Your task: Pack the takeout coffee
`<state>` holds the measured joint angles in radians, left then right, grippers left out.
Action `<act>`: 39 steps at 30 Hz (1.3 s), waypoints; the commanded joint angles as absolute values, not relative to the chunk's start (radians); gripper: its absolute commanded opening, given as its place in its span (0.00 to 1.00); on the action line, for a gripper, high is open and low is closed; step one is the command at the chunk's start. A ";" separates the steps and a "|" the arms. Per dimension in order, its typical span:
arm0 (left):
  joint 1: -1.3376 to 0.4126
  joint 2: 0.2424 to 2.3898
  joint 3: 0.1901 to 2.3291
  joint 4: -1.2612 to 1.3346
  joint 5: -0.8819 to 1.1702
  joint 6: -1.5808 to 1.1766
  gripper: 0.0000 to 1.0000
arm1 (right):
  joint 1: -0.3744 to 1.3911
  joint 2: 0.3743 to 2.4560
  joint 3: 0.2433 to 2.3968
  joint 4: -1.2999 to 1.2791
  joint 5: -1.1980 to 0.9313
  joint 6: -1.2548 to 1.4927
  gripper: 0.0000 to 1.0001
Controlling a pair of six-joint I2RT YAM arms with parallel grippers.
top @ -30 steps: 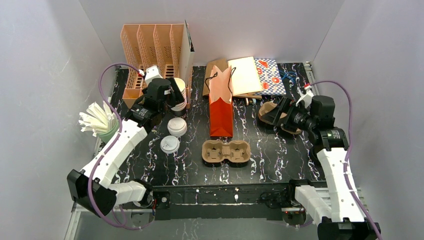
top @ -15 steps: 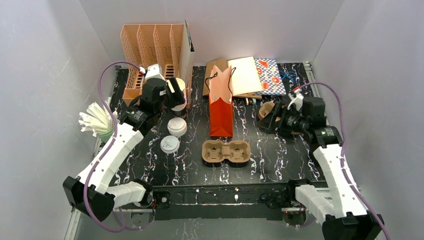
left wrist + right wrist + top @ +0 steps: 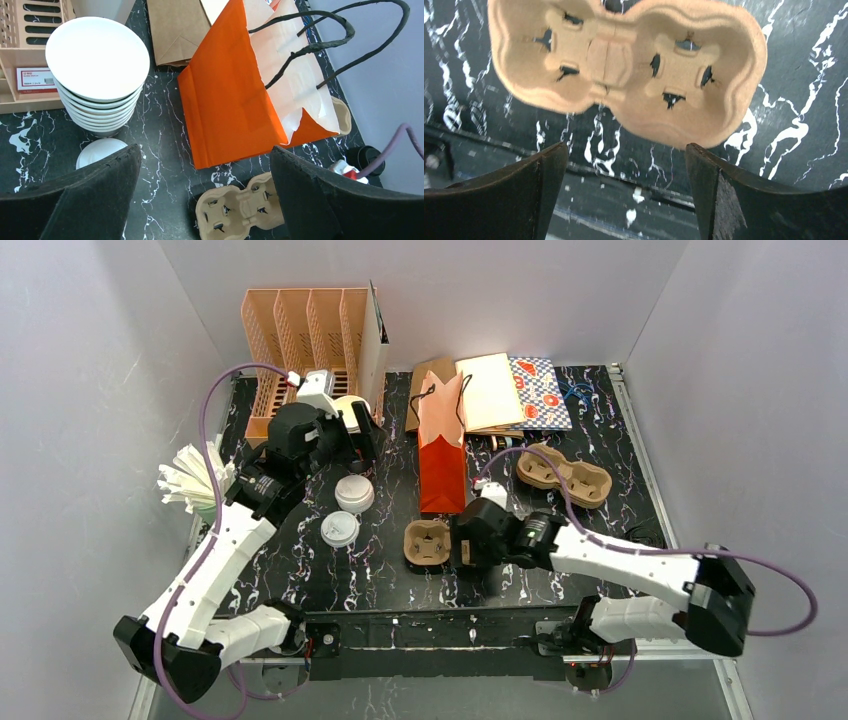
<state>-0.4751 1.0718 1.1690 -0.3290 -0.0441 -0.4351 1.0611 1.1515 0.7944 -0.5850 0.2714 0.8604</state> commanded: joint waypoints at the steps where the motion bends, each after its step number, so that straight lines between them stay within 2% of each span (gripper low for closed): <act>1: -0.472 1.042 1.169 -0.338 -0.029 -0.391 0.98 | 1.113 1.271 0.886 -0.543 0.512 0.953 0.96; 12: -0.472 1.037 1.176 -0.353 -0.030 -0.375 0.97 | 1.124 1.474 0.951 -0.447 0.528 0.920 0.79; 22: -0.472 1.089 1.194 -0.337 -0.008 -0.354 0.97 | 1.124 1.622 1.037 -0.472 0.541 0.915 0.69; 32: -0.472 1.227 1.297 -0.260 0.119 -0.342 0.98 | 1.119 1.606 1.031 -0.494 0.547 0.916 0.57; 35: -0.472 1.284 1.319 -0.223 0.166 -0.363 0.98 | 1.119 1.537 1.021 -0.520 0.560 0.912 0.54; 39: -0.474 1.377 1.363 -0.203 0.202 -0.394 0.92 | 1.120 1.396 0.967 -0.519 0.550 0.891 0.52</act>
<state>-0.4751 1.3144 1.3048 -0.2451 0.1268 -0.3679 1.1194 1.5558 0.9947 -0.4995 0.5175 0.9054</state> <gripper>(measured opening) 0.943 0.528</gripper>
